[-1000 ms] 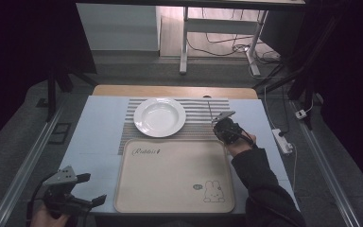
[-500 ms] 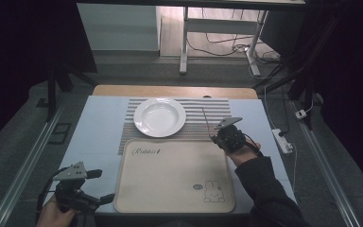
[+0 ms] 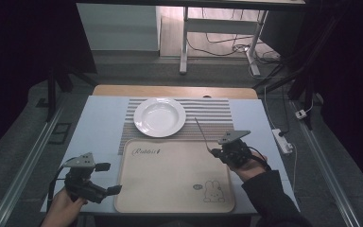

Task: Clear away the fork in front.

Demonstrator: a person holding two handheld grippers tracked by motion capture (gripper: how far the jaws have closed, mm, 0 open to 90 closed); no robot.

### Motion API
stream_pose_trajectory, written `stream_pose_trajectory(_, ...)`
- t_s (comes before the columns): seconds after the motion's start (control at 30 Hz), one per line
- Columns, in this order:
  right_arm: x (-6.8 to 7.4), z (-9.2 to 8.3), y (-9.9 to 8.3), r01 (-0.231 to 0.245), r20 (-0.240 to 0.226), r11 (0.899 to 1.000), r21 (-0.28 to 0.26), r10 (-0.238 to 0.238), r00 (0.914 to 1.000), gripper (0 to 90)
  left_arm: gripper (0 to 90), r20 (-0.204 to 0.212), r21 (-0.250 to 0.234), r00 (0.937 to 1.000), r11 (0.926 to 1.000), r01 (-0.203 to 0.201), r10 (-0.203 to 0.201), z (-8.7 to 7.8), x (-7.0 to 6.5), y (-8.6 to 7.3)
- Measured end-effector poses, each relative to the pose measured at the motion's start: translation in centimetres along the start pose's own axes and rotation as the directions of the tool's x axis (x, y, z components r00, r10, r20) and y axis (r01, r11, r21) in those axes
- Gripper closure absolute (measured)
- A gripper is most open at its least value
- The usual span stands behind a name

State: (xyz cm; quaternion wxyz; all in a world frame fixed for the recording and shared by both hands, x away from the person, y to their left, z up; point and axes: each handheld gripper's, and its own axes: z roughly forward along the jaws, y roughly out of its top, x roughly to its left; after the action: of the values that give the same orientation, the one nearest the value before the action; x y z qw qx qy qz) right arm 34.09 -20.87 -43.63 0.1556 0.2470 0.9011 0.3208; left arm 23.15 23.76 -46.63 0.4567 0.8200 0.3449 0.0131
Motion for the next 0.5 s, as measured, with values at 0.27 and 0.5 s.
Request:
stream_pose_trajectory(0.27, 1.7, -1.1, -0.7, 0.002, -0.086, 1.000, -0.028, -0.004, 0.9963, 89.3, 0.0, 0.024, 0.049, 0.9977, 0.9967, -0.065, 0.064, 1.5, -0.1, 1.7)
stream_pose_trajectory(0.5, 3.8, -1.9, -1.1, 0.042, -0.154, 0.998, -0.036, -0.047, 0.9870, 89.3, 0.0, 0.009, 0.099, 0.9938, 0.9889, -0.111, 0.110, 3.5, -0.3, 3.0)
